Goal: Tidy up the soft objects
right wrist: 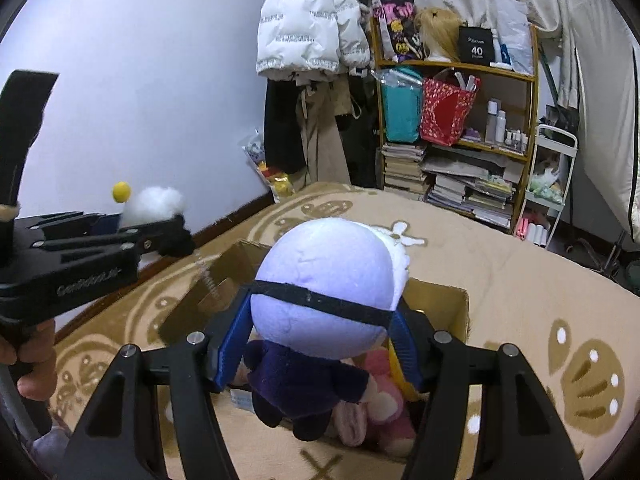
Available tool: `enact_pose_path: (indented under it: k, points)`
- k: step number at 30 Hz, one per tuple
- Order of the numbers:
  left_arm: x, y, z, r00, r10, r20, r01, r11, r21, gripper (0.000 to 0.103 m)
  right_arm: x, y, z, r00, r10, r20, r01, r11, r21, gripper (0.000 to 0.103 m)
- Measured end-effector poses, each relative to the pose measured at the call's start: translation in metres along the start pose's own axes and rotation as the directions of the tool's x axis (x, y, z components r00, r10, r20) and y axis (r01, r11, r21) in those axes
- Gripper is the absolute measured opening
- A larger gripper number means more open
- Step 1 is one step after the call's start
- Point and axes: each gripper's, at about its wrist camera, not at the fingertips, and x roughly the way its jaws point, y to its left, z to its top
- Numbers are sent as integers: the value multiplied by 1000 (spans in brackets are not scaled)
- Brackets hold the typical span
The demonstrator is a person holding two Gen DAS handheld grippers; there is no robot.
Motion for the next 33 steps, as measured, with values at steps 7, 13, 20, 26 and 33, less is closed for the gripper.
enact_pose_path:
  k: [7, 13, 20, 26, 33]
  points:
    - [30, 5, -17, 997, 5, -73, -5, 1000, 0, 36, 18, -10, -7, 999, 17, -43, -15, 999, 43, 70]
    - [38, 5, -28, 996, 20, -90, -19, 1000, 16, 57, 16, -12, -9, 999, 21, -40, -18, 998, 59, 87]
    - [28, 7, -31, 998, 0, -70, -1, 1000, -10, 87, 6, -14, -9, 999, -4, -36, 7, 998, 70, 103]
    - [9, 7, -28, 999, 14, -37, -14, 1000, -4, 96, -10, -15, -7, 999, -26, -19, 27, 997, 70, 103]
    - [-23, 8, -28, 999, 39, -10, -39, 999, 1, 99, -43, -13, -3, 999, -27, 20, 25, 996, 90, 103]
